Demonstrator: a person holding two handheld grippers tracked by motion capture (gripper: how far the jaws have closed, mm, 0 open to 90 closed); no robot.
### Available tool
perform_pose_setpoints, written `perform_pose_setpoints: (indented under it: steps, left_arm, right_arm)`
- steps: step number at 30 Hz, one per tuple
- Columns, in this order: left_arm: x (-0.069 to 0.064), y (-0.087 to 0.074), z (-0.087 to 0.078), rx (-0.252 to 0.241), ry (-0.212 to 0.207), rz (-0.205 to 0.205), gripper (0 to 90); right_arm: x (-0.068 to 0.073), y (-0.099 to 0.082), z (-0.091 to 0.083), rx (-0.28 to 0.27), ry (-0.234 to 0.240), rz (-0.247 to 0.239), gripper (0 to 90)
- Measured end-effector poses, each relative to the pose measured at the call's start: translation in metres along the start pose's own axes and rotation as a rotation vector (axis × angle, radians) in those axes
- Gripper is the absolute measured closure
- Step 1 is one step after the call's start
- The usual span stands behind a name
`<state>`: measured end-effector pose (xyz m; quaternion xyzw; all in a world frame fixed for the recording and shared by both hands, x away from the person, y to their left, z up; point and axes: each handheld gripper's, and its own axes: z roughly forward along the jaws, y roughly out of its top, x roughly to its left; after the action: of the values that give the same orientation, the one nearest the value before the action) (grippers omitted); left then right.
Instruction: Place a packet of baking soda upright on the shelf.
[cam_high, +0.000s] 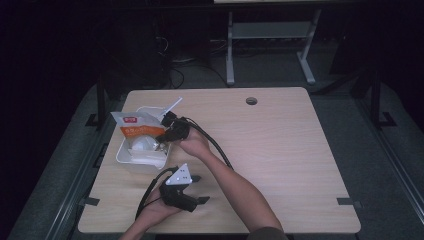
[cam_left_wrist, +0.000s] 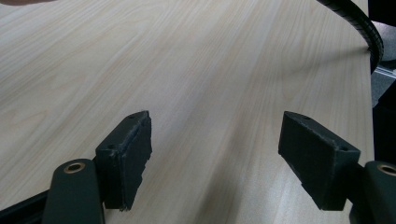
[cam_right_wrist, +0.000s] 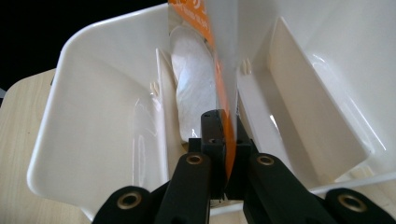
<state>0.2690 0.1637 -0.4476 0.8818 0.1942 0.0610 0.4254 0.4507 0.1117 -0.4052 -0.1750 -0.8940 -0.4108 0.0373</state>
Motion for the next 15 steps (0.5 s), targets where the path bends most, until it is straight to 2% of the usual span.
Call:
perform_pose_setpoints:
  steps: [15]
  left_arm:
    - [0.0001,0.0001,0.0001,-0.001,-0.001,0.001,25.2]
  right_arm:
    - [0.0,0.0026,-0.0004,0.012,-0.008,-0.006,88.5]
